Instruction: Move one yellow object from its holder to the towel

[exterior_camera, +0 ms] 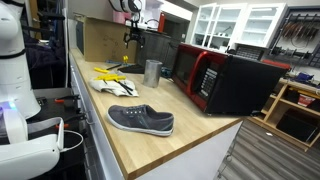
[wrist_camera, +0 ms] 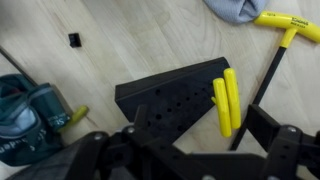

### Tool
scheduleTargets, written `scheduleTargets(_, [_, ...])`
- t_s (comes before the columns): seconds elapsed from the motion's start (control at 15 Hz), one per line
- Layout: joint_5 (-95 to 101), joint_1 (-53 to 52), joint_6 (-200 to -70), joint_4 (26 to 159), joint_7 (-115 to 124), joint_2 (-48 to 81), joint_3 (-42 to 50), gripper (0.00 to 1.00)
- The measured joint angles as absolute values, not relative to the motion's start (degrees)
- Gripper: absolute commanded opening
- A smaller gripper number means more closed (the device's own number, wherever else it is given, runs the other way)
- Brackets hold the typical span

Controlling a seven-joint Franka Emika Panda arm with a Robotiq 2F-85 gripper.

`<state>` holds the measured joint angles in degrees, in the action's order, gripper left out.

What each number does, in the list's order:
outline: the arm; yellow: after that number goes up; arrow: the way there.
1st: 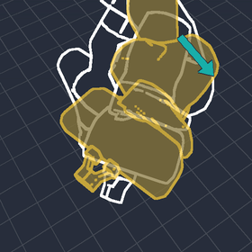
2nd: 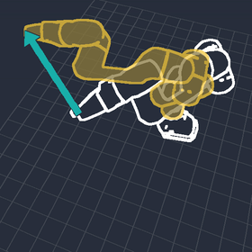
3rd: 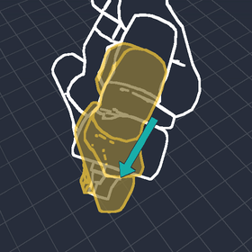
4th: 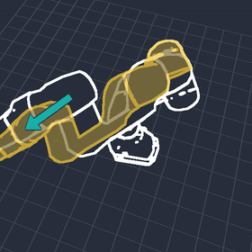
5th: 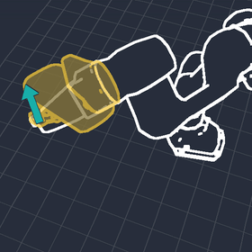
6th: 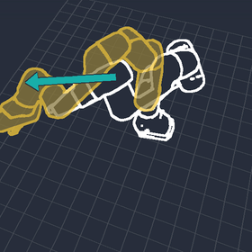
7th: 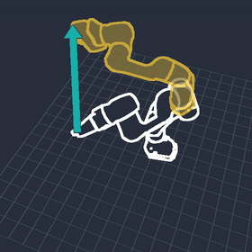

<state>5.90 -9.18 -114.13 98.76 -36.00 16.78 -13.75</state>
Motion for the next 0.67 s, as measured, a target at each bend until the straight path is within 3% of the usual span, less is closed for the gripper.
scheduleTargets(0.67, [5.3,-9.83,-110.85,97.37,-45.82,20.17,-15.58,1.0])
